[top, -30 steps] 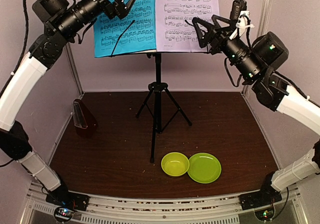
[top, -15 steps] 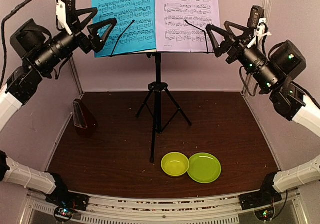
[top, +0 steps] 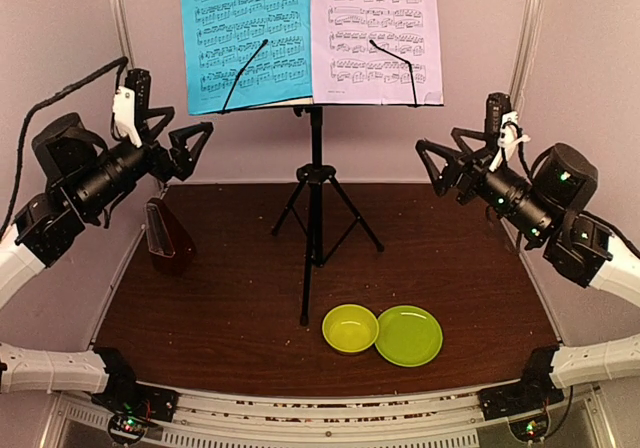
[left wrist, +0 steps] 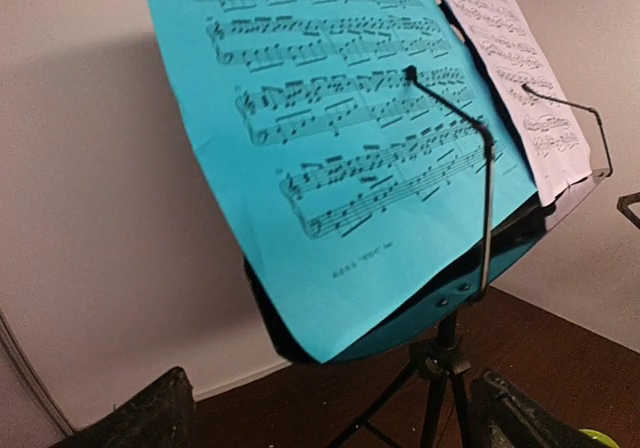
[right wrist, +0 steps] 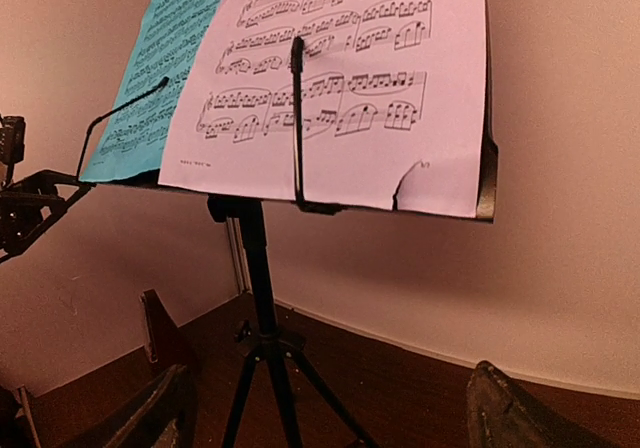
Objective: Set up the instrument practice props
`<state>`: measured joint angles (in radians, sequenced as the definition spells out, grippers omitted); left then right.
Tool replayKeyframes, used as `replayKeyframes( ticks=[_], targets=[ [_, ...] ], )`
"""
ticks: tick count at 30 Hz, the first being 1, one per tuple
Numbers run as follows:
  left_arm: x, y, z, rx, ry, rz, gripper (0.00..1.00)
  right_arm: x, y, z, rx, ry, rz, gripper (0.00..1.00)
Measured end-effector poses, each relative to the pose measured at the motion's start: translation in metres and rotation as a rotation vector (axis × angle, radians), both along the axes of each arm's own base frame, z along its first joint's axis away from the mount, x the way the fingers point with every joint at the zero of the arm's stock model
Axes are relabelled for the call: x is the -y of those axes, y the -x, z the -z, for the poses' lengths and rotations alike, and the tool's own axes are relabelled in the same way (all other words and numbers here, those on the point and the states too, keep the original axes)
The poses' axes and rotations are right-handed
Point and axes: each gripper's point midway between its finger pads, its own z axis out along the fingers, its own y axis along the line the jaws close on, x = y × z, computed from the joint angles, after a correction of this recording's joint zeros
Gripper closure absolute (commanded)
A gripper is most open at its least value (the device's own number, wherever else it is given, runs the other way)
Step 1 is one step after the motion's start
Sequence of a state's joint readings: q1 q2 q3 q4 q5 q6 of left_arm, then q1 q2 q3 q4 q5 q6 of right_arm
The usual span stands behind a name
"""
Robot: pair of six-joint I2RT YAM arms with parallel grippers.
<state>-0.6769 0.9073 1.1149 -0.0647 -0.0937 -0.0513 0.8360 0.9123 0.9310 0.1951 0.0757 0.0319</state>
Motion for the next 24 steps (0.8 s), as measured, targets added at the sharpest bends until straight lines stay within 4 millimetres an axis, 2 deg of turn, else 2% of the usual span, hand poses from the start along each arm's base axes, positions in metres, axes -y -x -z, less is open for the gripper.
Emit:
replayKeyframes(
  ticks=[4,6,10,12,15,18,24],
  targets=[
    [-0.023,-0.018,0.033,-0.098,0.013,-0.086,0.02,0.001,-0.005,0.033,-0.075,0.026,0.018,0.04],
    [-0.041,-0.033,0.052,-0.163,0.022,-0.159,0.02,-0.001,-0.009,0.052,-0.115,0.041,0.022,0.04],
    [-0.098,-0.069,0.092,-0.299,0.07,-0.348,0.02,-0.009,-0.017,0.085,-0.186,0.074,0.023,0.04],
    [-0.121,-0.079,0.113,-0.355,0.085,-0.416,0.02,-0.014,-0.021,0.098,-0.216,0.091,0.02,0.04],
    [-0.149,-0.088,0.149,-0.437,0.092,-0.492,0.02,-0.022,-0.026,0.112,-0.249,0.11,0.009,0.04],
    [-0.17,-0.094,0.173,-0.499,0.083,-0.55,0.02,-0.03,-0.028,0.124,-0.278,0.126,-0.01,0.03],
    [-0.189,-0.109,0.206,-0.579,0.024,-0.607,0.02,-0.042,-0.031,0.133,-0.305,0.116,-0.051,0.03]
  ],
)
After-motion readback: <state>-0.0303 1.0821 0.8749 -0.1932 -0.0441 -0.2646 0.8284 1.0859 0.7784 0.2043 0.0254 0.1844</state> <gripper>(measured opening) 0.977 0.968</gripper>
